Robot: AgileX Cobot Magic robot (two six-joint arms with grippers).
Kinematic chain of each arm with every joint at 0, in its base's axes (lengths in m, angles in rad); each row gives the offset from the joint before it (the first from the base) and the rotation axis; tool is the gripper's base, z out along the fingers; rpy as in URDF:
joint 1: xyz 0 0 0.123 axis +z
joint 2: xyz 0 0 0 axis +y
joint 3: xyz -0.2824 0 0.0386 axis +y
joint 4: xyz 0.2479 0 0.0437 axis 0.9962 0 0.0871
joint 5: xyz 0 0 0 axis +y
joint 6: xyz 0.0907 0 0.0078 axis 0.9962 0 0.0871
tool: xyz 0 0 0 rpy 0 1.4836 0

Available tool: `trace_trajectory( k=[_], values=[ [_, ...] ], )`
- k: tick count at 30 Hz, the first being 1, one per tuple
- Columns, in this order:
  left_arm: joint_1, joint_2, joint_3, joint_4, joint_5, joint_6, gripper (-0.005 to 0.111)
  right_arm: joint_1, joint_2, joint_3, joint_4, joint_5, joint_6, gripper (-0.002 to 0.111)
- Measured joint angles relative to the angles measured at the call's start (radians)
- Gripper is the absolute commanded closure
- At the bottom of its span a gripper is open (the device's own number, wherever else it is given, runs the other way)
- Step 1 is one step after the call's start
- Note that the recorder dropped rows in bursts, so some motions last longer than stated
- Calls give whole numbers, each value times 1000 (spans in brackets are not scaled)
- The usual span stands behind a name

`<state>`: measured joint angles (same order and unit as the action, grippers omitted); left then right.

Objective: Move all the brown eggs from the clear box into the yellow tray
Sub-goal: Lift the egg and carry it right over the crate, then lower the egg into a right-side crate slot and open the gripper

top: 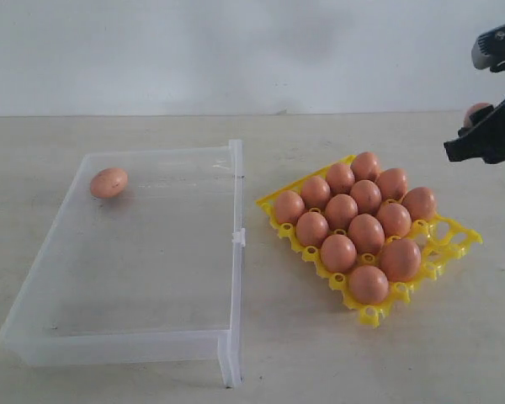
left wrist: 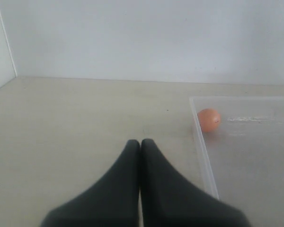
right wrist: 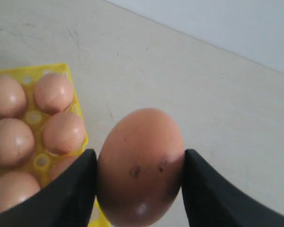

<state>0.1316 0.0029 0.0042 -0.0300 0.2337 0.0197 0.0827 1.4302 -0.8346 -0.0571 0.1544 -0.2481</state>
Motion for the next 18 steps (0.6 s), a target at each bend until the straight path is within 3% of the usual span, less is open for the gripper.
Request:
trace_trajectory(
  k=[4,8,12,18],
  values=[
    [0,0,0,0,0,0,111,0,2,-54,199,-80,-41,109],
    [0,0,0,0,0,0,111,0,2,-71,410,-289,135,109],
    [0,0,0,0,0,0,111,0,15,-71,457,-446,340,109],
    [0,0,0,0,0,0,111,0,109,-71,429,-818,538,109]
  ],
)
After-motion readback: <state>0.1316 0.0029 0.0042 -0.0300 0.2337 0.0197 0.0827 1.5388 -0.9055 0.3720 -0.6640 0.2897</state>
